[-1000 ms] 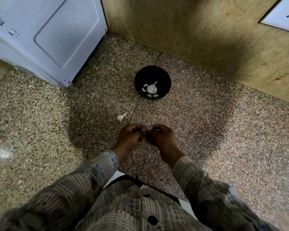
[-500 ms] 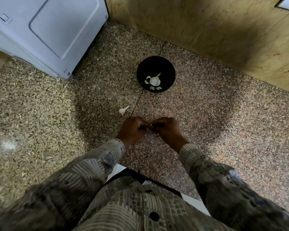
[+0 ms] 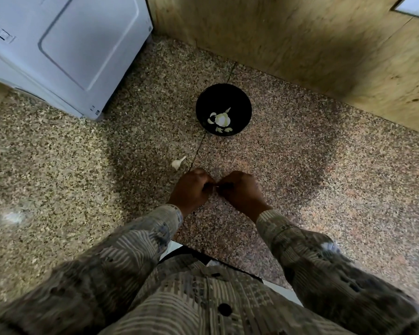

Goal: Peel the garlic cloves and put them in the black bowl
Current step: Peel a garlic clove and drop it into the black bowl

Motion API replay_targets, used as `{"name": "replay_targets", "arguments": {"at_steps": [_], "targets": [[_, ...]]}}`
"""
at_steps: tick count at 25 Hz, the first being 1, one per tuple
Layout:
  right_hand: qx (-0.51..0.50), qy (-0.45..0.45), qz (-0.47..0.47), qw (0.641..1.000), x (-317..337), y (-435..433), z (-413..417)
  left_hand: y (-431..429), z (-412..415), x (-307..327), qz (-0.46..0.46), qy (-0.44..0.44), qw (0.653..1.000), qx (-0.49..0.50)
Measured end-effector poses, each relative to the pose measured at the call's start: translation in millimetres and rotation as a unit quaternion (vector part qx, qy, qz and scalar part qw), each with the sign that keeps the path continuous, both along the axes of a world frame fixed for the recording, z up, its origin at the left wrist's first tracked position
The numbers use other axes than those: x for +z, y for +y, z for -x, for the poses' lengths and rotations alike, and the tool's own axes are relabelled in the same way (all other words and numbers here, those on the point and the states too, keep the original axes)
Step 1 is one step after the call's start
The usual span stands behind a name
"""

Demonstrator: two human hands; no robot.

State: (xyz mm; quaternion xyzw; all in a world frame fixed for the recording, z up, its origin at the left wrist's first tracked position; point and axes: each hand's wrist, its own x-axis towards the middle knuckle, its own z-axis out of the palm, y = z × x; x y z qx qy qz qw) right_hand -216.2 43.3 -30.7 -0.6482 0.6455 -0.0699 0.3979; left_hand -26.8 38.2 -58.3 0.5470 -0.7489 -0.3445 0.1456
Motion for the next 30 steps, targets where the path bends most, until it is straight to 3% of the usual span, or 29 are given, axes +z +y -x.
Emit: {"name": "replay_targets", "arguments": {"at_steps": [3, 6, 10, 15, 20, 25, 28, 29, 30], "targets": [[-0.041, -0.033, -0.022, 0.998, 1, -5, 2, -6, 0, 1, 0.001, -0.016, 1.0, -0.008], [-0.087, -0.018, -0.107, 0.99, 4, -22, -2, -14, -3, 2, -0.015, -0.011, 0.999, -0.037], [0.019, 0.043, -0.101, 0.994, 10, -41, -4, -19, -10, -3, -0.015, 0.005, 0.997, -0.08], [0.09, 0.103, -0.102, 0.985, 11, -46, -9, -18, -6, -4, -0.008, 0.008, 0.998, -0.055], [0.066, 0.104, -0.094, 0.988, 8, -33, -10, -19, -5, -6, -0.01, 0.01, 0.999, -0.044], [-0.024, 0.094, -0.116, 0.989, 12, -25, -16, -18, -5, -5, -0.005, 0.019, 0.999, -0.029], [-0.158, -0.048, -0.142, 0.976, 20, -17, -10, -17, -3, 1, -0.075, 0.054, 0.995, 0.03], [-0.222, -0.117, -0.154, 0.956, 24, -13, -9, -18, -1, 7, -0.149, 0.102, 0.98, 0.089], [-0.285, -0.2, -0.172, 0.921, 28, -10, -9, -19, 1, 14, -0.234, 0.178, 0.942, 0.16]]}}
